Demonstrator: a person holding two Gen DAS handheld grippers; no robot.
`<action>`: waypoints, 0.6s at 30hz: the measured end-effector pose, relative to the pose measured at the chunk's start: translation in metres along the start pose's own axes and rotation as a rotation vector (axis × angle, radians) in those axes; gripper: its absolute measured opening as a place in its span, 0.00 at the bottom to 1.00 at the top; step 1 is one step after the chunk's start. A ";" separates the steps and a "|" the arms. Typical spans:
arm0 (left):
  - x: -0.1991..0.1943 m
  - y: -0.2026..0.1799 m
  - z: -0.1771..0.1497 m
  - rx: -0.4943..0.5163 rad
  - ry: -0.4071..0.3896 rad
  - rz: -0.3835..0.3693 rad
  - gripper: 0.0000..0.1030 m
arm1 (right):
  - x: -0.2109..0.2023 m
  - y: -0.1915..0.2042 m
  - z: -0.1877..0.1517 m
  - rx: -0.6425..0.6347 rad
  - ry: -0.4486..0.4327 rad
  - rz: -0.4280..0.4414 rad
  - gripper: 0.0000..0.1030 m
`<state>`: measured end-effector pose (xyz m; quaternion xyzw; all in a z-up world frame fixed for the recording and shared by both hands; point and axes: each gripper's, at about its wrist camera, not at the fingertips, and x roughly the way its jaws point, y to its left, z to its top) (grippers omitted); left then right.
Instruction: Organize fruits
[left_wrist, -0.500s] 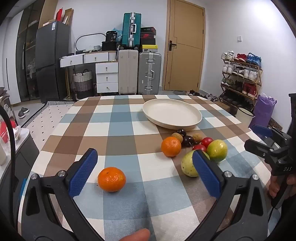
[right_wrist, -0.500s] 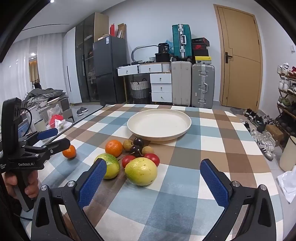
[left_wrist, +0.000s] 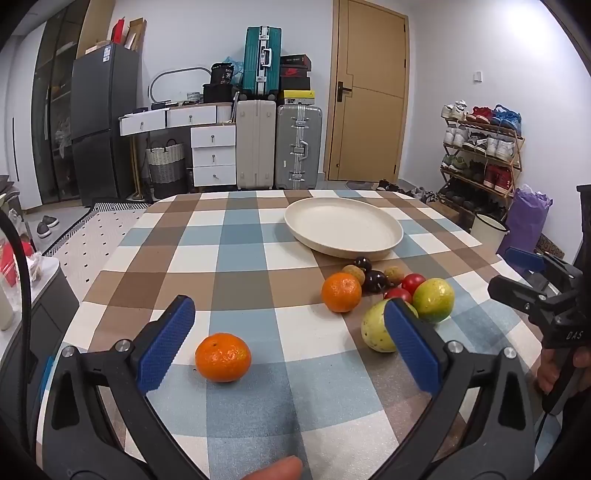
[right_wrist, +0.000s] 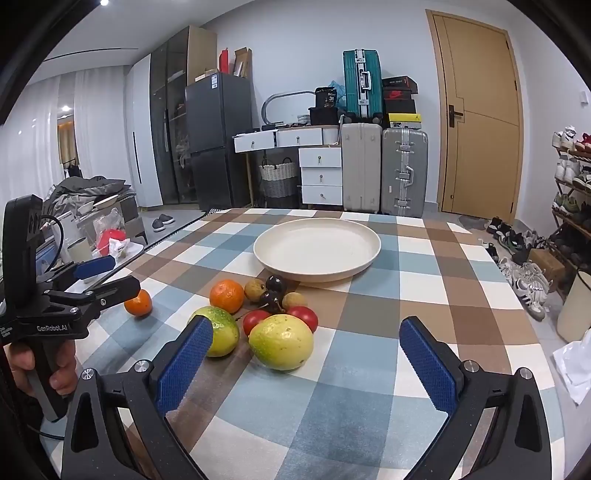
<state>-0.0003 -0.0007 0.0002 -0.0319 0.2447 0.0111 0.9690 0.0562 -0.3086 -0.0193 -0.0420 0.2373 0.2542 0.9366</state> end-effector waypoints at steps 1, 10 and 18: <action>0.000 0.000 0.000 -0.001 0.000 0.000 0.99 | 0.001 -0.001 0.000 0.002 0.000 -0.004 1.00; 0.000 0.000 0.000 0.000 -0.001 -0.001 0.99 | 0.000 -0.005 0.000 0.003 0.005 0.000 1.00; 0.000 0.000 0.000 -0.001 0.001 -0.001 0.99 | 0.002 -0.007 0.000 0.005 0.012 0.000 1.00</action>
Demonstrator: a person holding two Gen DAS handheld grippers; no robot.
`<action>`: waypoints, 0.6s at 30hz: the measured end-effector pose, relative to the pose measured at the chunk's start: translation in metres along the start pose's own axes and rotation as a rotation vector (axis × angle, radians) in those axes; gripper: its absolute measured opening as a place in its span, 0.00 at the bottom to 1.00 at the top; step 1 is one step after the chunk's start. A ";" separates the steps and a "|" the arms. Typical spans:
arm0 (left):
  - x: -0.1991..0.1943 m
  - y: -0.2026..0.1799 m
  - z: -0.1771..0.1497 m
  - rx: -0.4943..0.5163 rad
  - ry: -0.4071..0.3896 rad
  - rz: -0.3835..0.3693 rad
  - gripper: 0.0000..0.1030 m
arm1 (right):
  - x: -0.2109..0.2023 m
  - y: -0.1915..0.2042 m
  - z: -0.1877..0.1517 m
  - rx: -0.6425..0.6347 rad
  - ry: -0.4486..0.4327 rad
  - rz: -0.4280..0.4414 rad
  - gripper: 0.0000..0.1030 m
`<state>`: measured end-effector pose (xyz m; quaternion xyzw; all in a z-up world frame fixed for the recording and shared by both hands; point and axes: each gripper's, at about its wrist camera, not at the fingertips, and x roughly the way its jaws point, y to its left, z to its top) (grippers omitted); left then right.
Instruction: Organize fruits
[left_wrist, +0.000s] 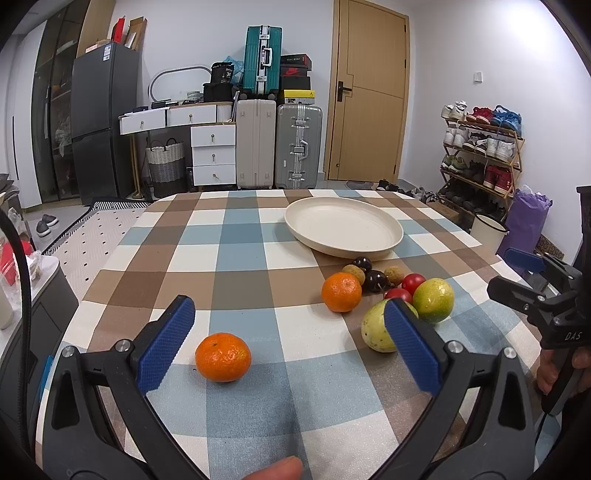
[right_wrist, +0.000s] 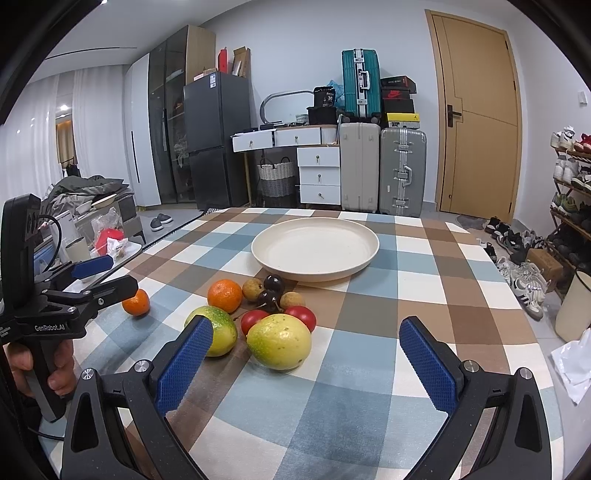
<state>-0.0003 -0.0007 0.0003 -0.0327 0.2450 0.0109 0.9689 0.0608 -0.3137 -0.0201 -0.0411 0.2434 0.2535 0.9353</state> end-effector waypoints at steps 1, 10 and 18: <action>0.000 0.000 0.000 0.000 0.000 -0.001 0.99 | 0.001 0.000 0.000 -0.001 0.001 -0.001 1.00; 0.000 0.000 0.000 -0.001 0.001 0.000 0.99 | 0.001 0.002 0.000 -0.002 -0.008 -0.001 1.00; 0.000 0.000 0.000 -0.002 0.000 -0.001 0.99 | 0.001 0.002 0.000 -0.001 -0.001 0.002 1.00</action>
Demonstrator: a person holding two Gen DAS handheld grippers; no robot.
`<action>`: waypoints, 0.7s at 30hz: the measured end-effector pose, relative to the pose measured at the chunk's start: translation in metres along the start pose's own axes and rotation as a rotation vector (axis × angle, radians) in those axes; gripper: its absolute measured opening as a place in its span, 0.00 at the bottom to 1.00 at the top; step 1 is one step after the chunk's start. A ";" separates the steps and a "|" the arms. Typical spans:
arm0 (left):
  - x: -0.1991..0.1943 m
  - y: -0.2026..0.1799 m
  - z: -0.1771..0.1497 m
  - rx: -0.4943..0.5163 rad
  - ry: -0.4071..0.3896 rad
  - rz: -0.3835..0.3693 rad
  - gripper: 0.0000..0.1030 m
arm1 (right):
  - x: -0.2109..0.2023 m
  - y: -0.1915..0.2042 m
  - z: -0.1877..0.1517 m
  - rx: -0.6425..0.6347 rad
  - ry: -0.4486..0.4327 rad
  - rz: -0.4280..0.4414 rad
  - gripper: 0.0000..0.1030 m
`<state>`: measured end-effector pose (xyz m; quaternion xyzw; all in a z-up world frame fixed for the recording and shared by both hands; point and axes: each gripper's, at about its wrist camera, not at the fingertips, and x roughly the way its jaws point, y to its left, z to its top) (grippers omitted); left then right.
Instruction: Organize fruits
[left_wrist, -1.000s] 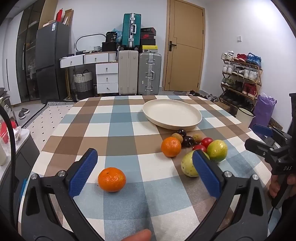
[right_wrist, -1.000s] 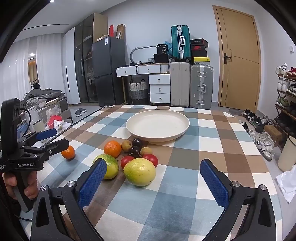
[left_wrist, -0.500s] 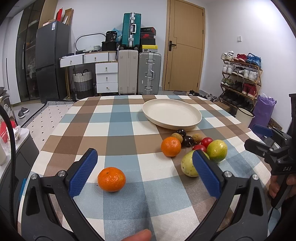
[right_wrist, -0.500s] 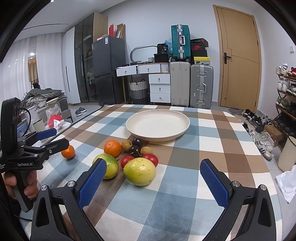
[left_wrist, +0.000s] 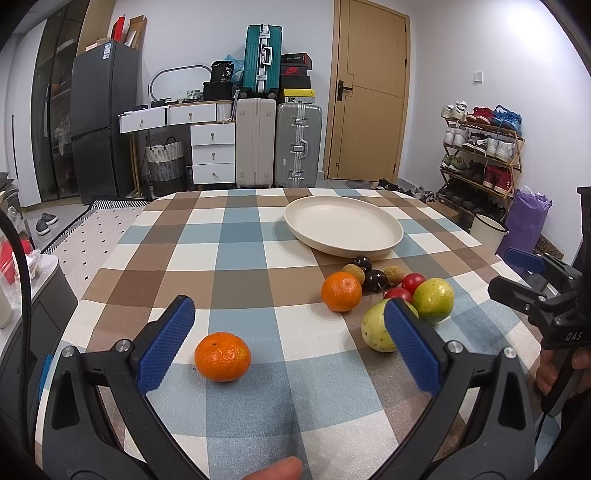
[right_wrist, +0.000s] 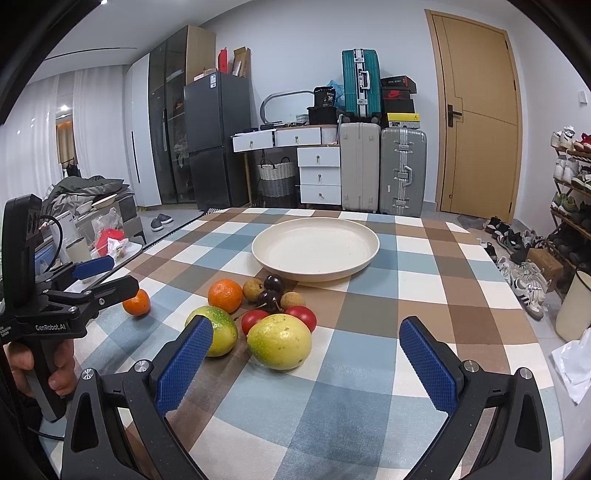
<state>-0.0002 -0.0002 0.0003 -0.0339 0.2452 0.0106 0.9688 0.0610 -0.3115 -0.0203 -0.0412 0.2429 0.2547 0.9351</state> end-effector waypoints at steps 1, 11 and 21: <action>0.000 0.000 0.000 0.000 0.000 0.000 0.99 | 0.001 0.000 0.000 0.000 0.002 0.001 1.00; 0.000 0.000 0.000 -0.001 0.001 0.000 0.99 | 0.002 -0.001 0.000 0.000 0.007 0.002 1.00; 0.000 0.000 0.000 -0.001 0.000 0.002 0.99 | 0.003 -0.003 -0.001 0.004 0.012 -0.007 1.00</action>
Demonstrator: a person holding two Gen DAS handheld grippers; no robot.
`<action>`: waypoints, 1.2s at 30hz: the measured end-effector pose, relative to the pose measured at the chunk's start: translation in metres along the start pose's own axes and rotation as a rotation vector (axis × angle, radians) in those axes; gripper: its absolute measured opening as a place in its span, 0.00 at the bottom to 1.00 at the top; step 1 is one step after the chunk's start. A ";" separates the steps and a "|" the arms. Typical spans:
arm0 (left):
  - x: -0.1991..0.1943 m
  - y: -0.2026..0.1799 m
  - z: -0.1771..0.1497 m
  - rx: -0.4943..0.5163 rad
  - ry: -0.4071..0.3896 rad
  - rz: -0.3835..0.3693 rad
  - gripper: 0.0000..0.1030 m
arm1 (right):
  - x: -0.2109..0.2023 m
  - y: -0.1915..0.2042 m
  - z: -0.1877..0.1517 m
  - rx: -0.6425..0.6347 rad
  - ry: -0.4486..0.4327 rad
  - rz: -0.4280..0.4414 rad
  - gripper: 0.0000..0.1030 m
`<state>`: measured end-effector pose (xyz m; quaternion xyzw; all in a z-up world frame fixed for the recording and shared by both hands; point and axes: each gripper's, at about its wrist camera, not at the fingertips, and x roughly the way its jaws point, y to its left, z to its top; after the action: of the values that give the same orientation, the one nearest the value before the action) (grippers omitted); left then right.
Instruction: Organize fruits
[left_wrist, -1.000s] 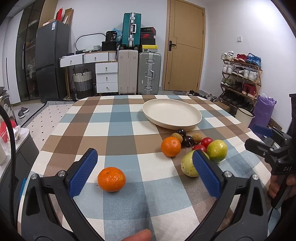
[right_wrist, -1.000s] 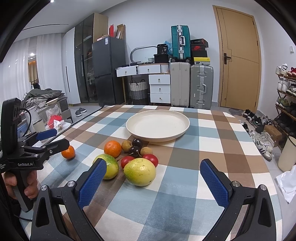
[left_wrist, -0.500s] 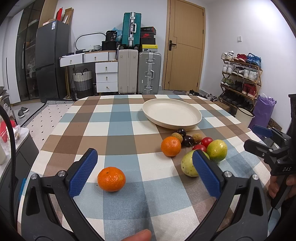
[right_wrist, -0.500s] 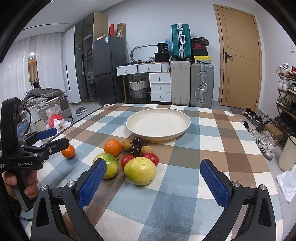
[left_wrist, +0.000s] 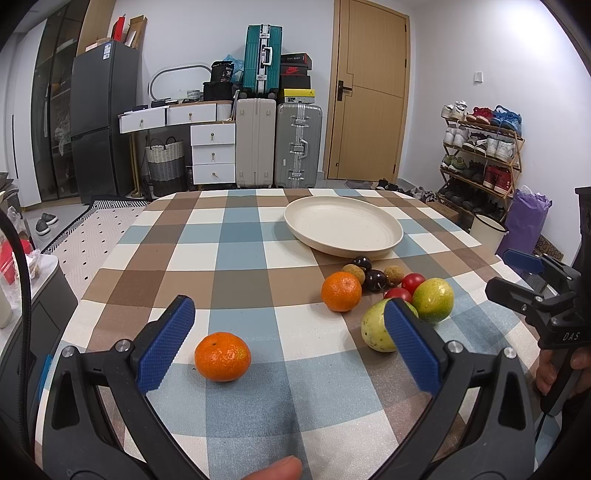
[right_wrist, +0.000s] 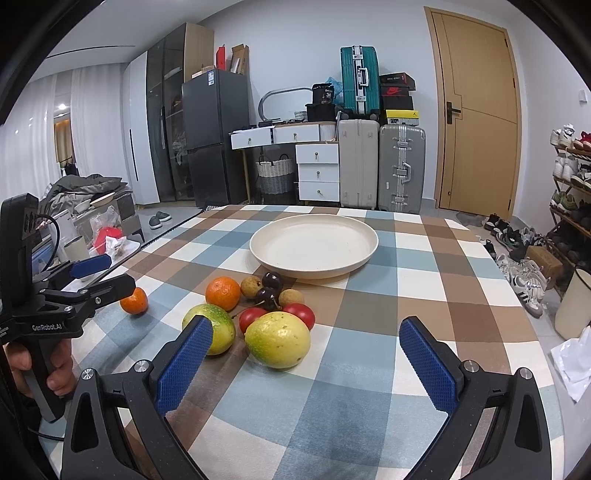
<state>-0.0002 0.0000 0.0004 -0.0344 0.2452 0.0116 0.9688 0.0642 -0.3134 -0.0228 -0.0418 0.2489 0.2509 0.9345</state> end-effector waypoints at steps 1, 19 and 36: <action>0.000 0.000 0.000 0.000 0.002 -0.001 0.99 | 0.000 0.001 0.000 0.000 0.000 -0.003 1.00; -0.001 -0.001 -0.002 0.013 0.024 0.015 0.99 | 0.018 -0.003 0.003 0.037 0.100 0.013 1.00; 0.017 0.047 -0.013 -0.102 0.213 0.126 0.99 | 0.054 0.005 0.012 0.047 0.267 0.059 1.00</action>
<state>0.0067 0.0461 -0.0218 -0.0693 0.3475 0.0811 0.9316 0.1074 -0.2830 -0.0386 -0.0457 0.3779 0.2644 0.8861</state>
